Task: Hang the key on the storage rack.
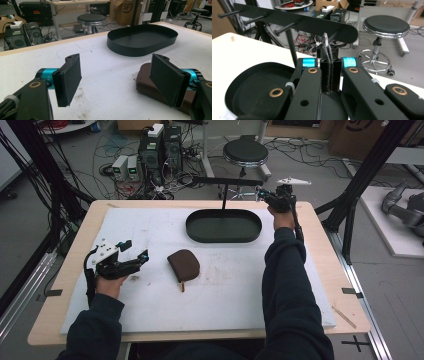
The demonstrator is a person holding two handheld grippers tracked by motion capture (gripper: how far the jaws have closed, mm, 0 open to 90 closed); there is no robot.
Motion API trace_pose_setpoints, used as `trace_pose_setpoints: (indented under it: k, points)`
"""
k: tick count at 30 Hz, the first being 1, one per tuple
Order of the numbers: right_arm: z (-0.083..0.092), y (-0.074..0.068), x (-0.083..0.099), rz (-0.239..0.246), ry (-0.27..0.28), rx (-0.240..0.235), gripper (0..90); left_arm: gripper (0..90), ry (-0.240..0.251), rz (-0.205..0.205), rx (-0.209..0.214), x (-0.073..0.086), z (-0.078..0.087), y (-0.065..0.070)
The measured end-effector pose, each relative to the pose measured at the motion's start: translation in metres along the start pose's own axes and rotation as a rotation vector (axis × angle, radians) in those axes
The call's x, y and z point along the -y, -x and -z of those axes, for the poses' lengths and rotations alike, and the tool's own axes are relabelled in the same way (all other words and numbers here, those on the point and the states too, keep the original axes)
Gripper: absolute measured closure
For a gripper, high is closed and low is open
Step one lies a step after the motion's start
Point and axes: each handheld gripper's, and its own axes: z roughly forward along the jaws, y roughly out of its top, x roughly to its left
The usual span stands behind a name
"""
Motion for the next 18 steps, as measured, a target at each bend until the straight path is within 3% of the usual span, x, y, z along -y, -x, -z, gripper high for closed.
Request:
trace_pose_setpoints:
  k: [4,6,7,8,10,12,13,14,15,18]
  points:
    - [-0.006,0.000,0.002,0.004,0.003,0.022,90.0,25.4,-0.002,0.002,0.000,0.000,0.000,-0.001]
    - [-0.010,0.001,0.005,-0.025,0.007,0.048,87.6,25.5,-0.002,0.001,-0.002,0.000,0.000,0.000]
    - [-0.013,0.001,0.007,-0.051,0.008,0.082,83.1,25.4,-0.003,0.000,-0.002,0.000,0.000,0.000]
    - [-0.013,0.001,0.007,-0.051,0.008,0.082,83.1,25.5,-0.003,0.000,-0.002,0.000,0.000,0.000]
    - [-0.014,0.001,0.009,-0.063,-0.012,0.105,72.3,25.4,-0.005,0.002,-0.001,0.000,0.000,-0.001]
    - [-0.012,-0.001,0.010,-0.044,-0.019,0.109,68.9,25.4,-0.005,0.000,0.001,0.001,0.000,-0.001]
    - [-0.007,-0.004,0.010,0.034,-0.042,0.092,62.2,25.4,-0.005,0.002,0.002,0.001,0.000,-0.001]
    - [-0.004,-0.005,0.010,0.072,-0.062,0.070,59.6,25.4,-0.007,0.001,0.003,0.001,-0.001,-0.001]
    - [-0.004,-0.005,0.010,0.072,-0.062,0.070,59.6,25.4,-0.007,0.001,0.004,0.001,-0.001,0.000]
    - [0.010,-0.010,0.009,0.139,-0.098,-0.023,51.8,25.4,0.002,0.009,0.015,0.000,-0.001,0.001]
